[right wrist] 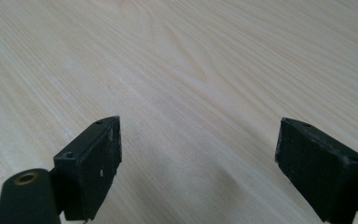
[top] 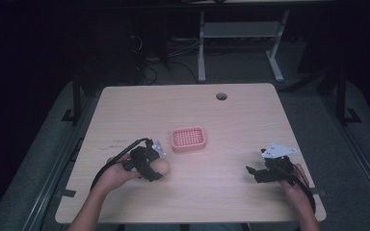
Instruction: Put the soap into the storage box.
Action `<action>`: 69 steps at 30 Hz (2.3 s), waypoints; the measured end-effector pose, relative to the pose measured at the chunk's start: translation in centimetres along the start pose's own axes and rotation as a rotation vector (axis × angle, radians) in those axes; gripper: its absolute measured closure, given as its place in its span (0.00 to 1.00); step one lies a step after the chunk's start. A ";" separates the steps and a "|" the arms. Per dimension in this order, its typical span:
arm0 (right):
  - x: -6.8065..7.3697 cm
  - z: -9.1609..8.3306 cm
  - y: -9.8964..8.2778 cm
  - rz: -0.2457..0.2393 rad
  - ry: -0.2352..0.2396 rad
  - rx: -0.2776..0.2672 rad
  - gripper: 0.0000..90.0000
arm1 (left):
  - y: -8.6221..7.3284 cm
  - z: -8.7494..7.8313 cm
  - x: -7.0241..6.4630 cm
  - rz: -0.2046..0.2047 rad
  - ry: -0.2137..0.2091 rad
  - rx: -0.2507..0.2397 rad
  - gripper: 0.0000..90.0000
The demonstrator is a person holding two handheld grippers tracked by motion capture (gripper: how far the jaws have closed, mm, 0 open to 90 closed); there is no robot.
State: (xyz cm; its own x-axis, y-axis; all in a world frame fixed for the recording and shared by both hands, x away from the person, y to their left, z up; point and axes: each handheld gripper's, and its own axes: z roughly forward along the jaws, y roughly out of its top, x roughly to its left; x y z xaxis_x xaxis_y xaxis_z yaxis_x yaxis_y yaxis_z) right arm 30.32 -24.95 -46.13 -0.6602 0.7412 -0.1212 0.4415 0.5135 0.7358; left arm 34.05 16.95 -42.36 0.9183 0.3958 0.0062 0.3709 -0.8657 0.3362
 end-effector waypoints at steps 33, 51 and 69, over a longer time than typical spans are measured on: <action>-0.2 -0.2 -0.1 0.022 0.004 -0.014 0.15 | 2.8 0.3 2.4 0.009 -0.026 0.030 0.36; -0.2 -0.2 0.0 0.021 0.005 -0.023 0.15 | 4.8 0.7 3.2 0.026 -0.023 0.057 0.36; -0.2 -0.2 0.0 0.026 0.006 -0.023 0.15 | 6.6 0.2 3.7 0.044 -0.006 0.043 0.36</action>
State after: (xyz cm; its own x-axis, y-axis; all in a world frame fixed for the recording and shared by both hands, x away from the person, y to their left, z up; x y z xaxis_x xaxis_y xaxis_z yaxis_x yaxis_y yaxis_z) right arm 30.36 -25.17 -45.94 -0.6525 0.7514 -0.0977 0.4443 0.4839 0.7539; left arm 39.88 12.68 -40.28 0.9348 0.3550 0.0140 0.3354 -0.8948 0.2949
